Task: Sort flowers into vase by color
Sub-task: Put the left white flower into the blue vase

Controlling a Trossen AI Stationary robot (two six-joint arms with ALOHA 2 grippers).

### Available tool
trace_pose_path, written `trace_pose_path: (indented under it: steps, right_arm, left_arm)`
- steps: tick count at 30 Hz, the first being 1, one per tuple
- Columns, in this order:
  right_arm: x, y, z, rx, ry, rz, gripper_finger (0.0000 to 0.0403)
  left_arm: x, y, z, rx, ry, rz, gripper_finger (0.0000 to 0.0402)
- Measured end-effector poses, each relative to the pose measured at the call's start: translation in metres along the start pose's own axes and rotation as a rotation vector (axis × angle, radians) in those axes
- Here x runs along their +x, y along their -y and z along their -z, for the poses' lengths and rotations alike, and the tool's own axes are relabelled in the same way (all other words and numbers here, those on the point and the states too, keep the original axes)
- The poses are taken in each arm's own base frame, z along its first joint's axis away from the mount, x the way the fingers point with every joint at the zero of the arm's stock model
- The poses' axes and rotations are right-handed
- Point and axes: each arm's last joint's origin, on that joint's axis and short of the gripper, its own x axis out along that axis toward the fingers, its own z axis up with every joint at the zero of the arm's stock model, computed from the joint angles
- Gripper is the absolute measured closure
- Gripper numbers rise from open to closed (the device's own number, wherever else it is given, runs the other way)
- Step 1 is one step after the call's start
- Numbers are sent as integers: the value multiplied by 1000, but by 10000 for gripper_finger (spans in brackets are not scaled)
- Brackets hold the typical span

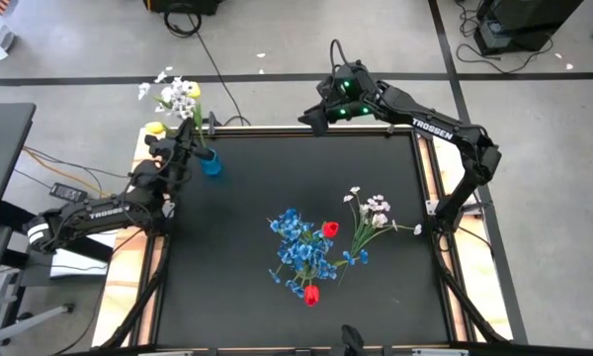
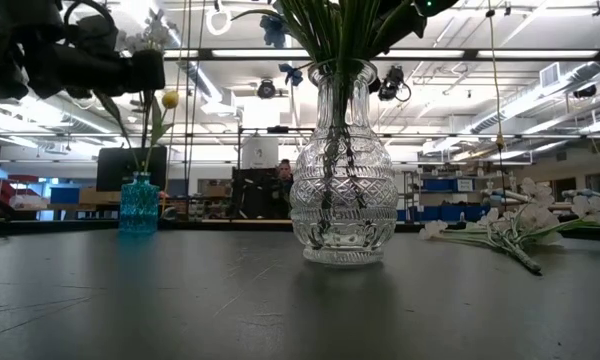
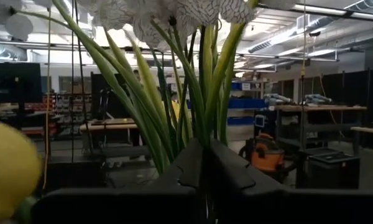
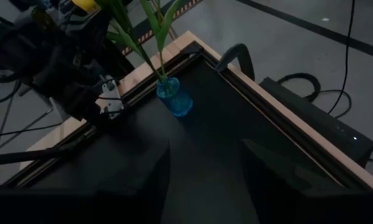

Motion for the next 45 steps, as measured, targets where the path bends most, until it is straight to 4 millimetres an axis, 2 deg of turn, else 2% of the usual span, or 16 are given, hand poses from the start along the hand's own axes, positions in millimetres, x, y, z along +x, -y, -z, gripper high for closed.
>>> trace_pose_path:
  steps: [5,15,18,22,30,37,41,45]
  right_arm:
    - [0,0,2,5,-15,4,202]
    - [0,1,3,11,-30,7,202]
    - [0,2,6,40,-60,16,202]
    - [-1,4,14,85,-137,50,202]
    - [-5,9,29,129,-279,138,202]
    - [-6,6,38,130,-365,154,202]
    - [-5,3,40,115,-372,148,202]
    - [-5,2,40,114,-375,144,202]
  left_arm:
    - [0,-1,2,-23,-30,-57,326]
    - [0,-3,1,-53,-37,-115,194]
    - [4,-1,-8,-57,-24,-120,167]
    - [16,5,-24,47,-105,-123,140]
    - [33,9,-67,161,-301,-74,117]
    - [31,-2,-108,148,-505,-33,117]
    - [30,-6,-125,133,-610,-1,118]
    - [36,-1,-135,168,-646,45,118]
